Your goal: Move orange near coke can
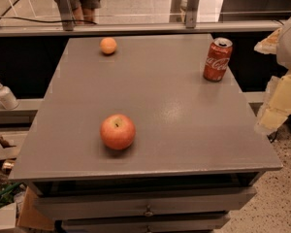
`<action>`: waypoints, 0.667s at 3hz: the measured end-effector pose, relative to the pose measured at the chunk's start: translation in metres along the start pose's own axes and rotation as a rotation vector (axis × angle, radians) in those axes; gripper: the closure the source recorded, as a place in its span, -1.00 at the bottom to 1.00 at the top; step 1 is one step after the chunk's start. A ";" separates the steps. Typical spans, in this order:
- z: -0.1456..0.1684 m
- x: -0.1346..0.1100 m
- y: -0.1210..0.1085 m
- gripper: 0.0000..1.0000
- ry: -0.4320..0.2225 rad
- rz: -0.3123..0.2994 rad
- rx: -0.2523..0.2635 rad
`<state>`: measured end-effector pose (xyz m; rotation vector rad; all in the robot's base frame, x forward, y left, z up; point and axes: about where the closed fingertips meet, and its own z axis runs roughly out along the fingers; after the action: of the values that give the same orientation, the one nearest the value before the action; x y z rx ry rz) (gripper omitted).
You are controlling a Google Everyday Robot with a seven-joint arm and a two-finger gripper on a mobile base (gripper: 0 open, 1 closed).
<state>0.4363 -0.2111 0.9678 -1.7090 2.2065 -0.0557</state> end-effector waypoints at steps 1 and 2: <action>0.024 -0.014 0.012 -1.00 -0.102 0.019 -0.022; 0.050 -0.042 0.018 -1.00 -0.229 0.064 -0.043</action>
Offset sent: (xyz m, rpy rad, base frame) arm 0.0204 0.0911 -0.0638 0.4229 -0.0152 -0.0060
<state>0.4427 -0.1579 0.9271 -1.5784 2.1035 0.1955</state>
